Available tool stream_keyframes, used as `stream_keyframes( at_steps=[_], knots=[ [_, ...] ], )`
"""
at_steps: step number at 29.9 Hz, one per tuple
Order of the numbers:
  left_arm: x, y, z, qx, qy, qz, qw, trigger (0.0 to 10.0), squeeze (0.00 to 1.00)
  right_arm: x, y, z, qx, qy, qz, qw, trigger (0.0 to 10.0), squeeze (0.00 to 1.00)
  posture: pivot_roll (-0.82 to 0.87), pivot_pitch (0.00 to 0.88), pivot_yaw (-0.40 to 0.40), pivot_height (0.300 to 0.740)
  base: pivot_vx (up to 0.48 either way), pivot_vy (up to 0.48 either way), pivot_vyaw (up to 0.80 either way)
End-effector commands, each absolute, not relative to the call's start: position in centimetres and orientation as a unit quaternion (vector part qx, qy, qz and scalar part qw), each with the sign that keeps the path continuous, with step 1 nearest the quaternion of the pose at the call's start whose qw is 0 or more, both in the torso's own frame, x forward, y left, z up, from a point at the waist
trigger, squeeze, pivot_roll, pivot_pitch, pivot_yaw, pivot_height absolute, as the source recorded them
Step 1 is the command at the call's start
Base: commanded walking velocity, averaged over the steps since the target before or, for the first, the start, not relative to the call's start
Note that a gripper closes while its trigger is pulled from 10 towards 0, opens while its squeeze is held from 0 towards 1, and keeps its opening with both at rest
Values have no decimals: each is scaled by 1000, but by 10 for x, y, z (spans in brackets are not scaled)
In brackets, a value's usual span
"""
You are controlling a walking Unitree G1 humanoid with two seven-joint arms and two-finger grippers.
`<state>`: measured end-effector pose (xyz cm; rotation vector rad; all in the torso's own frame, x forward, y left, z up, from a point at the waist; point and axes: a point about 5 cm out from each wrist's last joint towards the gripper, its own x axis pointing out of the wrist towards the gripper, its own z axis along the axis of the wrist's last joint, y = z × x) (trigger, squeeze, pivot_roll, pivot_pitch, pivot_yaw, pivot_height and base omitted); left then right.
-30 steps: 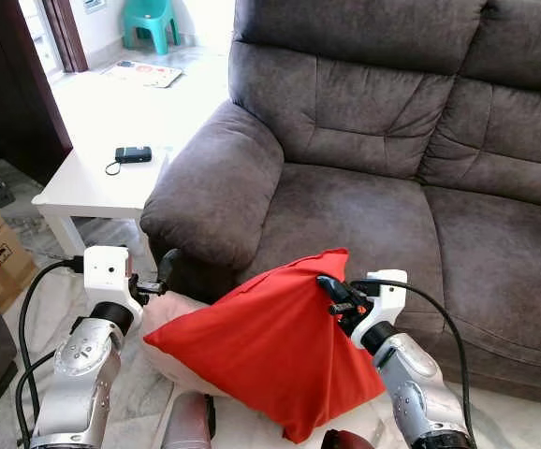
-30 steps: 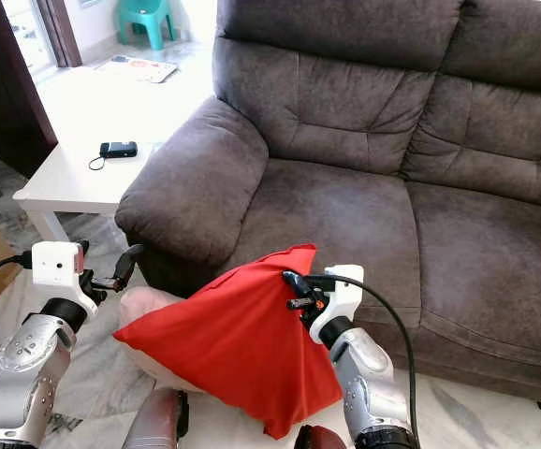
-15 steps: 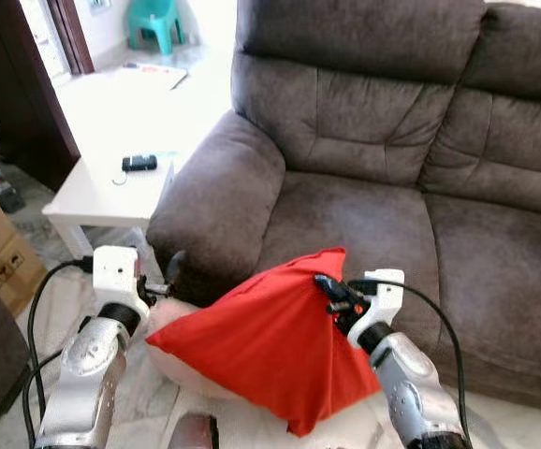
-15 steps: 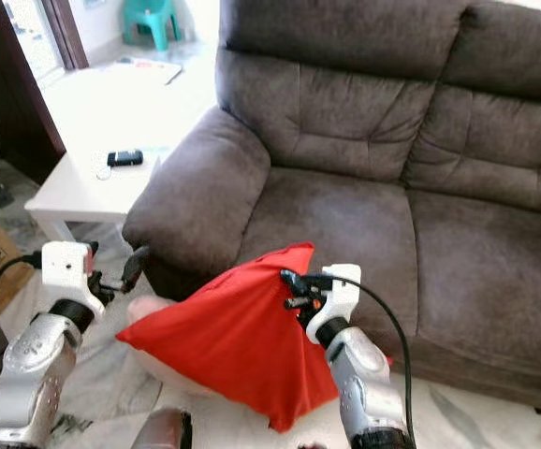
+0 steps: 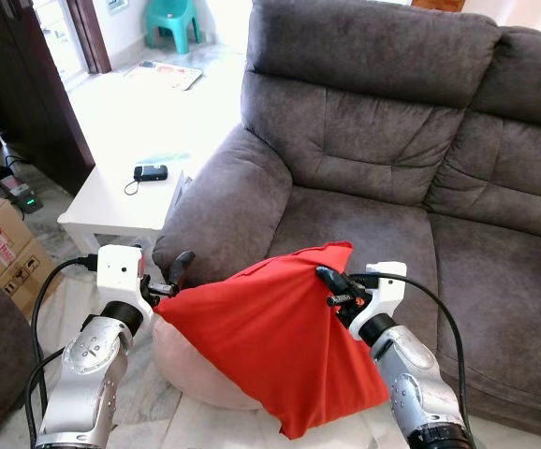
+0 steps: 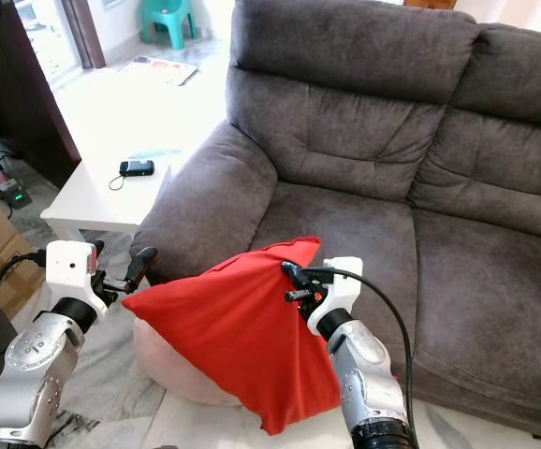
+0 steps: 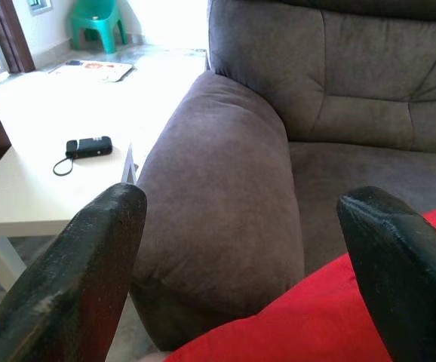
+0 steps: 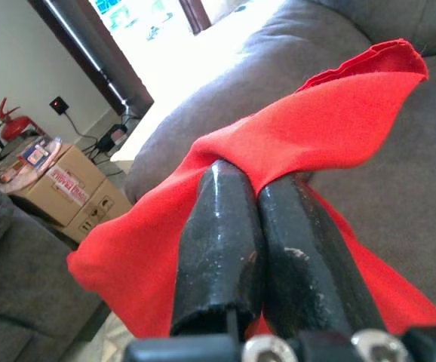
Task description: Move the pillow to the sofa from floor
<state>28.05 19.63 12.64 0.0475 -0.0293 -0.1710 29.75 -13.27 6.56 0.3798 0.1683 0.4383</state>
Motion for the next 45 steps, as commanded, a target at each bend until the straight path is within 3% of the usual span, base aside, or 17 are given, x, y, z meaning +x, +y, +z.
stream_keyframes(
  at_steps=[1, 8, 15, 25, 32, 37, 45],
  knots=[
    [280, 194, 132, 32, -16, -101, 994, 10000, 0, 311, -137, 95, 181, 7, 220, 958, 10000, 0, 213, 0, -80, 740, 0, 0, 0],
    [276, 191, 127, 29, 16, -149, 988, 10000, 0, 312, -136, 95, 165, 17, 236, 958, 10000, 0, 217, 0, -81, 740, 0, 0, 0],
    [255, 202, 117, 58, 114, -273, 953, 10000, 0, 303, -129, 105, 129, 23, 396, 909, 10000, 0, 219, 0, -74, 740, 0, 0, 0],
    [234, 220, 120, 83, 182, -341, 919, 10000, 0, 298, -132, 107, 111, 39, 464, 878, 10000, 0, 228, 0, -74, 740, 0, 0, 0],
    [204, 235, 126, 94, 264, -420, 863, 10000, 0, 288, -127, 104, 104, 57, 517, 848, 10000, 0, 238, 0, -76, 740, 0, 0, 0],
    [196, 250, 123, 105, 296, -413, 855, 10000, 0, 283, -125, 103, 106, 67, 544, 830, 10000, 0, 241, 0, -76, 740, 0, 0, 0],
    [184, 250, 114, 133, 331, -420, 834, 10000, 0, 279, -123, 104, 104, 74, 566, 814, 10000, 0, 240, 0, -78, 740, 0, 0, 0]
  ],
)
